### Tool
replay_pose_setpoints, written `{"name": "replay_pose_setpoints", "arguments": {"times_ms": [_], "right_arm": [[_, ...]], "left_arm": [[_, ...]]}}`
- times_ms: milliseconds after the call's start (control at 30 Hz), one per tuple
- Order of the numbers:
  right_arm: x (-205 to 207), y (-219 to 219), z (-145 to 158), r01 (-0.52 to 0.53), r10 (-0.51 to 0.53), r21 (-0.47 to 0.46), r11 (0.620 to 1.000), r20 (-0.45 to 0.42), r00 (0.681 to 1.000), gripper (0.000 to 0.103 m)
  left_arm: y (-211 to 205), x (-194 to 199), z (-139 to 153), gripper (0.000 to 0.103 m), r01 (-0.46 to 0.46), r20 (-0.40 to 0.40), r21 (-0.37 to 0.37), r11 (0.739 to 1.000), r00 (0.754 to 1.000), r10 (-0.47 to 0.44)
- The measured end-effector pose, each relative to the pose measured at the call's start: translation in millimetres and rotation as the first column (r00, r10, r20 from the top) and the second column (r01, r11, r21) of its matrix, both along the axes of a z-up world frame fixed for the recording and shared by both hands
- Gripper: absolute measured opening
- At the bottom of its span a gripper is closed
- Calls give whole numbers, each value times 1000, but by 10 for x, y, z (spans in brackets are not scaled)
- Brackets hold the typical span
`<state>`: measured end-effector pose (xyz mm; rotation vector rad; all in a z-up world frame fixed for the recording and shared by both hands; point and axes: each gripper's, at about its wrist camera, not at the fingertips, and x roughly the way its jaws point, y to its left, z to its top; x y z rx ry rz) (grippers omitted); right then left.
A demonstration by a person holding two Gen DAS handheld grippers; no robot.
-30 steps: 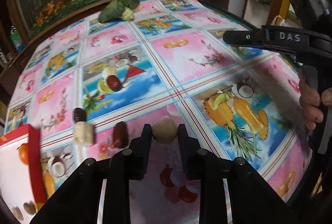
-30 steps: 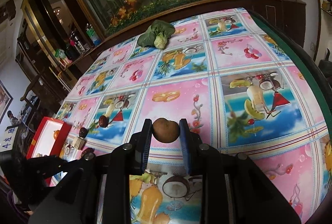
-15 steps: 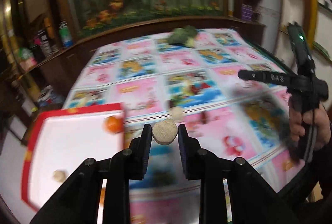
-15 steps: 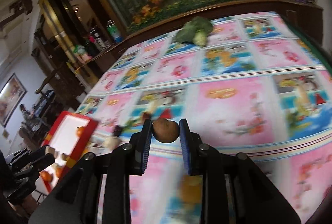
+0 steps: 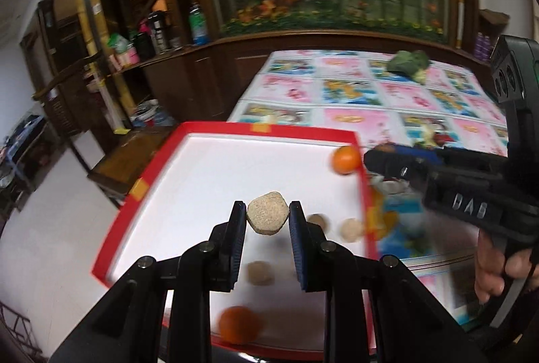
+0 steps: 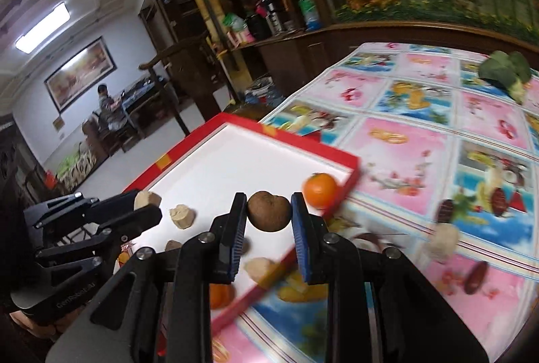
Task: Organize fruits
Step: 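Carry kiwi and pastry over the tray and open both tools, then grasp a dark red date with the right tool while the left tool grasps a pastry cube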
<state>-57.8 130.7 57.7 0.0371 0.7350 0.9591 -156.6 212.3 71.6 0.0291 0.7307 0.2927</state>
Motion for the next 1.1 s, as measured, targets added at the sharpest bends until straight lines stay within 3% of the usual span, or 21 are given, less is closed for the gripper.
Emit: {"name": "replay_pose_setpoints", "arguments": {"times_ms": [267, 900, 1000, 1100], "right_arm": [[68, 486, -157, -29, 26, -69, 997, -34, 999, 29], [170, 524, -354, -63, 45, -130, 990, -142, 989, 29], [173, 499, -315, -83, 65, -111, 990, -158, 985, 30], [185, 413, -219, -83, 73, -62, 995, -154, 985, 34]], "left_arm": [[384, 34, -206, 25, -93, -49, -44, 995, 995, 91], [376, 211, -404, 27, -107, -140, -11, 994, 985, 104], [368, 232, -432, 45, -136, -165, 6, 991, 977, 135], [332, 241, -397, 54, -148, -163, 10, 989, 975, 148]]}}
